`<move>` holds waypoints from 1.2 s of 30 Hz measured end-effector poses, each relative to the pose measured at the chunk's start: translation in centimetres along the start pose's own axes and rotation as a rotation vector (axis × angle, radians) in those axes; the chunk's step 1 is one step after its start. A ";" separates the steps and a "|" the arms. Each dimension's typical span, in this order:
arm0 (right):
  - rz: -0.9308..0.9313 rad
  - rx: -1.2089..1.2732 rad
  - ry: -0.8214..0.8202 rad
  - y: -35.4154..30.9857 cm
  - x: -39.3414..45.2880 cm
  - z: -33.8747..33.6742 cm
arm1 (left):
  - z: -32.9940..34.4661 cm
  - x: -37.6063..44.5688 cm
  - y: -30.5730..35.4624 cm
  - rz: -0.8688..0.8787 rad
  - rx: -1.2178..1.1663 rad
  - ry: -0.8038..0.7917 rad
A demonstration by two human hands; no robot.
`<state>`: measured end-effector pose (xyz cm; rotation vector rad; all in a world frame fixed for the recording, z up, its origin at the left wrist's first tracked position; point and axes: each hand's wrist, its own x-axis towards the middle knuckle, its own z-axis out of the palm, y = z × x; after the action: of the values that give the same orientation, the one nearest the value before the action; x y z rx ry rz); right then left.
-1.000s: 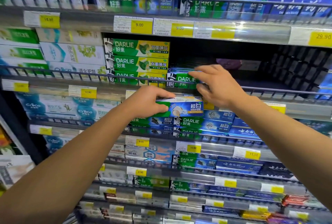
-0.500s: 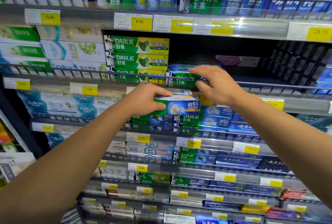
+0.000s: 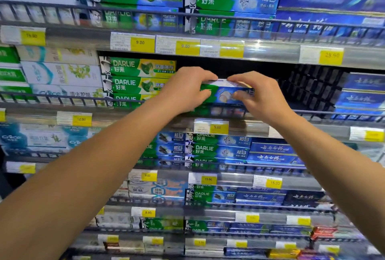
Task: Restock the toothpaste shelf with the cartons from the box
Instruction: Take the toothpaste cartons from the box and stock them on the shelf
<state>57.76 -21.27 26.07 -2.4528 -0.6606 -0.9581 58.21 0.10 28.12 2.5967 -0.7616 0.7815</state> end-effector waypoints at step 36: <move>0.192 0.020 -0.137 3.1 -18.4 1.7 | 13.5 -14.6 9.0 -0.365 -0.353 -0.072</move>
<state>48.43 -27.90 11.22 -2.5258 -0.4646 -0.7116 48.23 -7.30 10.10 2.3506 -0.3809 0.4056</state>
